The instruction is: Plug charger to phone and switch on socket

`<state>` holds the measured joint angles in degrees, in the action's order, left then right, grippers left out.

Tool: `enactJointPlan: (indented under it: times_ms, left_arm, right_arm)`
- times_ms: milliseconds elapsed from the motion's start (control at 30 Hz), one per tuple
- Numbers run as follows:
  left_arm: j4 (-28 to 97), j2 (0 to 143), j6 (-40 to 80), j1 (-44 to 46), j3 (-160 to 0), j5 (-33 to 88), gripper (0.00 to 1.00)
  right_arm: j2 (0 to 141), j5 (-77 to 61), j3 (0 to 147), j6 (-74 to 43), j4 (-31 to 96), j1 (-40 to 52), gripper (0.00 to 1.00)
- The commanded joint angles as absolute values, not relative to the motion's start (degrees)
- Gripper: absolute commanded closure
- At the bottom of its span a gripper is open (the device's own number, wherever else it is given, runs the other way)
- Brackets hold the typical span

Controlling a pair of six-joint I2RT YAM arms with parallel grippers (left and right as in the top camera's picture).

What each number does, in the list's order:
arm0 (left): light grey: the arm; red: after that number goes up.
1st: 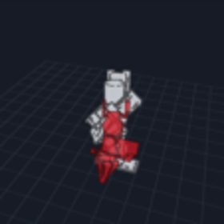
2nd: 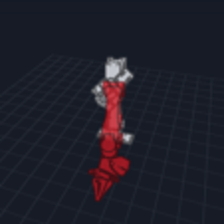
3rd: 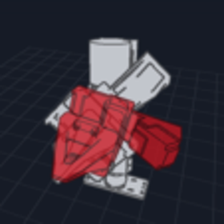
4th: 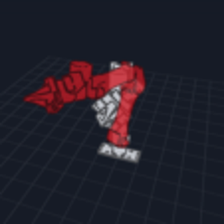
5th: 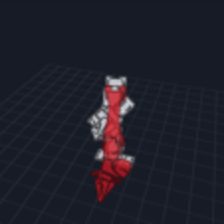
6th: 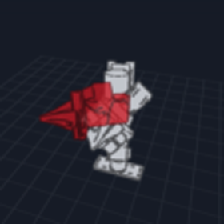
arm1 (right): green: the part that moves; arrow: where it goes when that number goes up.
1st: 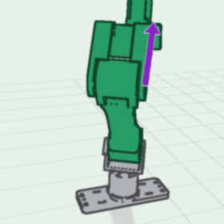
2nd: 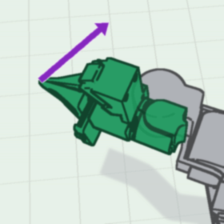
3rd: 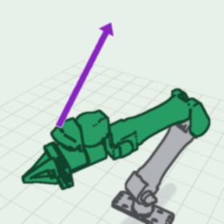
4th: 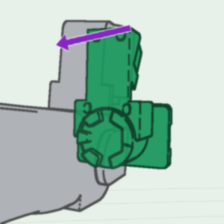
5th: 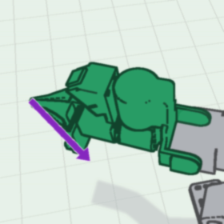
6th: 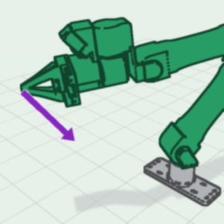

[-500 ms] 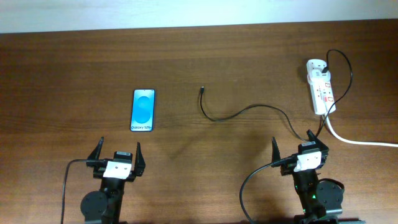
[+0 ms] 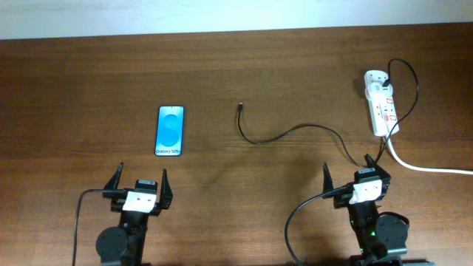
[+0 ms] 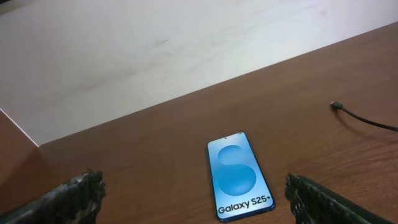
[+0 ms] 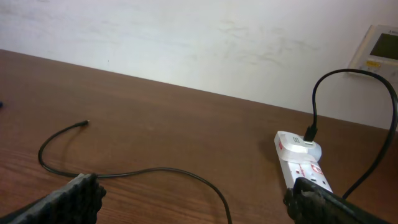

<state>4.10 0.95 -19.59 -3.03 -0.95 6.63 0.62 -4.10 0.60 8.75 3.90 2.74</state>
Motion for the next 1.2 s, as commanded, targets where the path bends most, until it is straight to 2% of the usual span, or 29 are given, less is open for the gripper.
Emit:
enactJointPlan:
  times_ms: [0,1167]
  left_arm:
    - [4.1,0.3,-20.3,-3.2,-0.5,6.6,0.01]
    - [4.1,0.3,-20.3,-3.2,-0.5,6.6,0.01]
  right_arm:
    - [0.3,-4.2,0.3,8.1,4.3,2.9,0.02]
    - [0.3,-4.2,0.3,8.1,4.3,2.9,0.02]
